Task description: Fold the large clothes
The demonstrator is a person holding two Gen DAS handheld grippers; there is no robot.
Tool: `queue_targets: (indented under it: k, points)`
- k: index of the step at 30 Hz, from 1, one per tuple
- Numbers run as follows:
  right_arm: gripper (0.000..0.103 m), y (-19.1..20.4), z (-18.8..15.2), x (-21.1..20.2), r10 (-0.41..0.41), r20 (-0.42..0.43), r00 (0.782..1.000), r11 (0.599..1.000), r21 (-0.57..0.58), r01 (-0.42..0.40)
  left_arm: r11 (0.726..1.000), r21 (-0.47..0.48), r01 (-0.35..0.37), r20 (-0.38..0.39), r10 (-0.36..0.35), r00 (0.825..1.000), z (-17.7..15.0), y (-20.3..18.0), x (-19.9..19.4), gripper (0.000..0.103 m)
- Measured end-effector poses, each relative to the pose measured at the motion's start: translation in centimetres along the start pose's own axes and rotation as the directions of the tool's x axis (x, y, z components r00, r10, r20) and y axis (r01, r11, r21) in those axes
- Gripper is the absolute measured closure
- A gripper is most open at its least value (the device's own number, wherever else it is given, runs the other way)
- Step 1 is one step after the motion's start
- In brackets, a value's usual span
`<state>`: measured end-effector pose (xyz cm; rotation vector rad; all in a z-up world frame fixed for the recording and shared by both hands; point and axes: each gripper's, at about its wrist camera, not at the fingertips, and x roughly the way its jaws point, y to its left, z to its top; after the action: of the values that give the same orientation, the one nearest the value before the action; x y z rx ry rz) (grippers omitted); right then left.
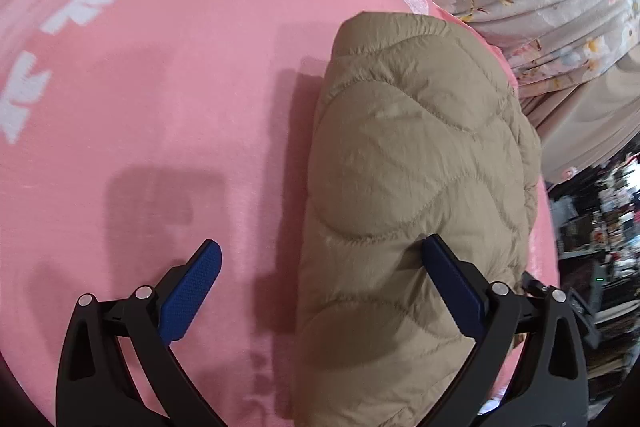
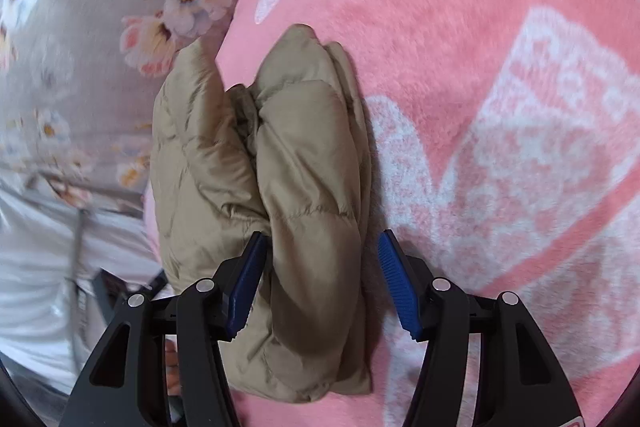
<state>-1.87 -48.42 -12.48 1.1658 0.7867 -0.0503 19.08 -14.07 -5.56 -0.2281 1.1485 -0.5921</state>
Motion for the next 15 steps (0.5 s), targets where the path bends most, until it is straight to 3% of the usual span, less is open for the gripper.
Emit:
queue_targets:
  k: [5, 10, 15]
  points:
    - [0.046, -1.4, 0.9, 3.6, 0.145, -0.1, 0.984, 0.981, 0.141, -0.131, 0.994, -0.037, 0.103, -0.04, -0.104, 0.994, 0.4, 0.4, 1.4, 0.005]
    - [0.042, 0.5, 1.5, 4.3, 0.117, -0.098, 0.988, 0.991, 0.078, -0.109, 0.973, -0.052, 0.226, -0.09, -0.23, 0.969, 0.6, -0.4, 3.6, 0.005]
    - [0.042, 1.9, 1.7, 5.4, 0.111, -0.082, 0.99, 0.994, 0.033, -0.108, 0.978, -0.017, 0.207, -0.076, -0.208, 0.975, 0.6, -1.9, 4.5, 0.005]
